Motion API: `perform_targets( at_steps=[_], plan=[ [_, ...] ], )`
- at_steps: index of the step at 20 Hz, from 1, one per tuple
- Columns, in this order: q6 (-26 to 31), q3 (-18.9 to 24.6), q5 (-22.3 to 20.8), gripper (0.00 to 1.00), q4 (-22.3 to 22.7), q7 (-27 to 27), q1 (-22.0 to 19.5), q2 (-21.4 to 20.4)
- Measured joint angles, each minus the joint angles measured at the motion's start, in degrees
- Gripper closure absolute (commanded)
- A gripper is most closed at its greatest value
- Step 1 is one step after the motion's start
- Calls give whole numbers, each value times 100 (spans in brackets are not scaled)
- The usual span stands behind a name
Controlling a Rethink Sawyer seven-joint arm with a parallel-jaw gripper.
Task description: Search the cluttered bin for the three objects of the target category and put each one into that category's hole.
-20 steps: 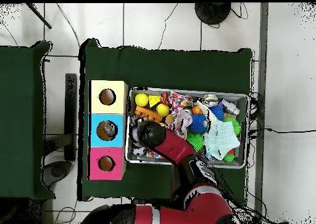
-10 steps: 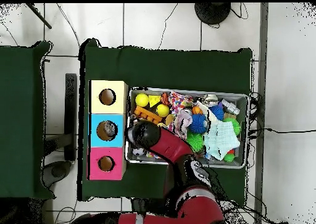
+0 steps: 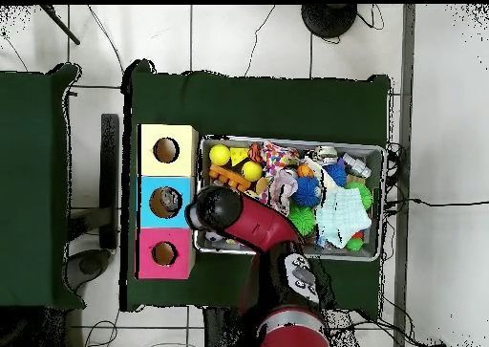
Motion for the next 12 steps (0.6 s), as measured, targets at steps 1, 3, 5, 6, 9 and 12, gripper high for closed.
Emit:
perform_targets(
  at_steps=[1, 3, 5, 6, 9, 12],
  plan=[
    [20, -6, -5, 100, 0, 0, 3, -8],
    [196, -70, -72, 100, -13, 0, 15, -91],
    [272, -131, -118, 100, -25, 0, 15, -150],
    [288, -170, -146, 100, -37, 0, 15, -175],
    [283, -389, -321, 100, -162, 0, 80, -177],
    [136, -649, -611, 100, -381, 0, 206, -101]
  ],
)
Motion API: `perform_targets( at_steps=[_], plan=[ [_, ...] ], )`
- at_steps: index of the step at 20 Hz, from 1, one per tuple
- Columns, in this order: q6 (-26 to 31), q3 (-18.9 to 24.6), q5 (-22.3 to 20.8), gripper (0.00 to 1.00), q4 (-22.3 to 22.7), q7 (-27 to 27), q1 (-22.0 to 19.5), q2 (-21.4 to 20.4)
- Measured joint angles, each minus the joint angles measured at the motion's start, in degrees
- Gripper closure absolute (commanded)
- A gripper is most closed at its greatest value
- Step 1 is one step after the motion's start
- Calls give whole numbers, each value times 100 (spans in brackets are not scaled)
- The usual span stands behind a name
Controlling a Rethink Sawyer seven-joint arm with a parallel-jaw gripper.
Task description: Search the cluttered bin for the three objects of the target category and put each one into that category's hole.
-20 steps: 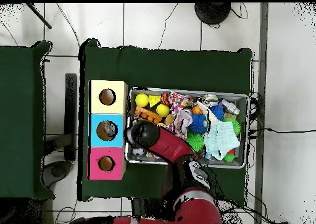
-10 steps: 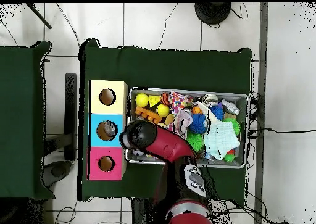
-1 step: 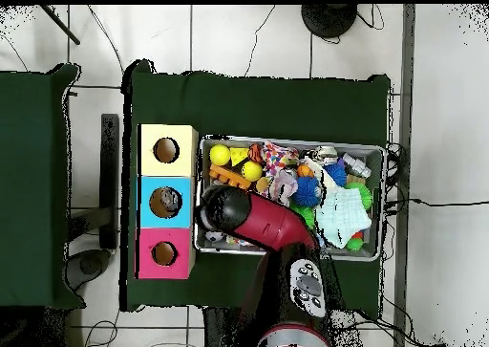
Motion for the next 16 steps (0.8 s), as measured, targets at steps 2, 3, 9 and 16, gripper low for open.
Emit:
perform_targets(
  at_steps=[2, 3, 9, 16],
  plan=[
    [-245, -208, -334, 100, -237, 0, 109, 70],
    [-293, -235, -406, 100, -289, 0, 122, 79],
    [-368, -281, -1167, 100, -843, -2, 130, 85],
    [225, 185, -1783, 0, -1512, -159, -295, -109]
  ],
)
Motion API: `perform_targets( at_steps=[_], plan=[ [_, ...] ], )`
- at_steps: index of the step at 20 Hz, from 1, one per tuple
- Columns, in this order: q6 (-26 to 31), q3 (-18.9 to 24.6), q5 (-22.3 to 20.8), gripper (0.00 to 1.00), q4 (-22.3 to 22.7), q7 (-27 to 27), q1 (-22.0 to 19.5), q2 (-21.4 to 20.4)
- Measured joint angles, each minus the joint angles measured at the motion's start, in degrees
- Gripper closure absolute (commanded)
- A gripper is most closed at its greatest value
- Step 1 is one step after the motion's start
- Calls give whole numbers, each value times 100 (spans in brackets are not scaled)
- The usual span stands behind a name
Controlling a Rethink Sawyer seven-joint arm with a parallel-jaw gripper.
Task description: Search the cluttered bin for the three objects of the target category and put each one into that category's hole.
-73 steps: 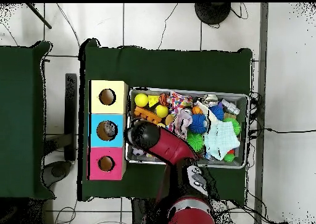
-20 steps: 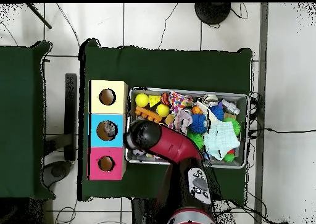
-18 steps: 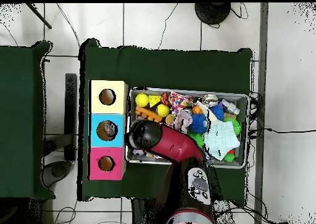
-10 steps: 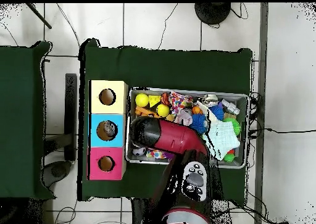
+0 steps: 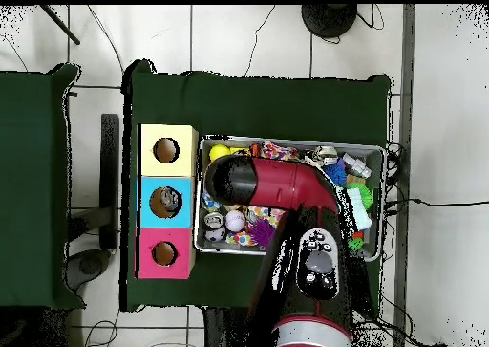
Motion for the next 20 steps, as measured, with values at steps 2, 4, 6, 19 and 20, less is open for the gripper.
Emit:
perform_targets(
  at_steps=[2, 4, 6, 19, 20],
  plan=[
    [191, 141, -95, 0, -158, -71, -140, -37],
    [354, 239, -235, 0, -363, -133, -239, -45],
    [394, 290, -343, 0, -506, -134, -267, -42],
    [401, 848, -698, 0, -872, -146, -529, 19],
    [413, 976, -752, 0, -873, -165, -613, 21]
  ],
)
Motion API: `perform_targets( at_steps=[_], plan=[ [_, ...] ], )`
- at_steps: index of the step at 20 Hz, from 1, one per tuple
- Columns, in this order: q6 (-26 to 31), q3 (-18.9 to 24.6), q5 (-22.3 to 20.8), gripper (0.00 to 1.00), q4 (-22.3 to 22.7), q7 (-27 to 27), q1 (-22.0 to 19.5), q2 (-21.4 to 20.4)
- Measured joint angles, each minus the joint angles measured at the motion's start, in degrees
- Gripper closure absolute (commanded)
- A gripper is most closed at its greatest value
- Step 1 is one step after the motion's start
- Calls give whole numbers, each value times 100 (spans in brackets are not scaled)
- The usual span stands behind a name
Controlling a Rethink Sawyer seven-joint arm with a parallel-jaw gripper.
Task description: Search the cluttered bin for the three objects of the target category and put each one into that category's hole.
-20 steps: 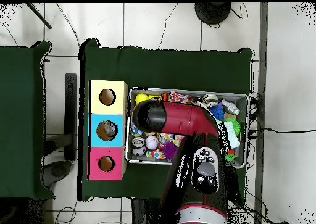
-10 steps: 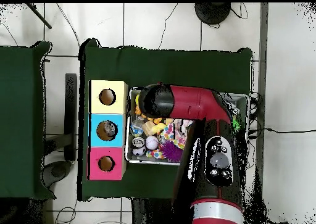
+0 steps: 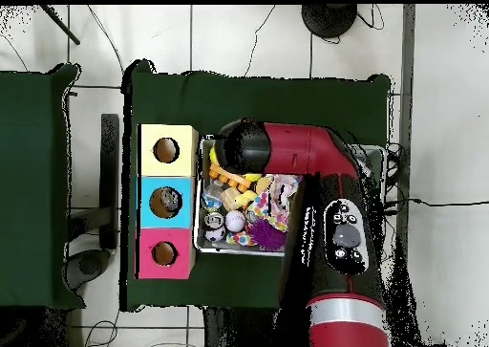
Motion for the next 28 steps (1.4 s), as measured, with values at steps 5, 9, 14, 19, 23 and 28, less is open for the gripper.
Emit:
perform_targets(
  at_steps=[5, 9, 14, 19, 23, 28],
  plan=[
    [60, 332, -72, 0, -2, -90, -272, 43],
    [143, 498, -187, 0, -11, -208, -421, 145],
    [295, 602, -294, 0, -11, -241, -475, 230],
    [491, 761, -407, 0, -12, -242, -479, 253],
    [546, 825, -457, 0, -12, -242, -484, 253],
    [628, 894, -470, 0, -12, -242, -489, 234]
  ],
)
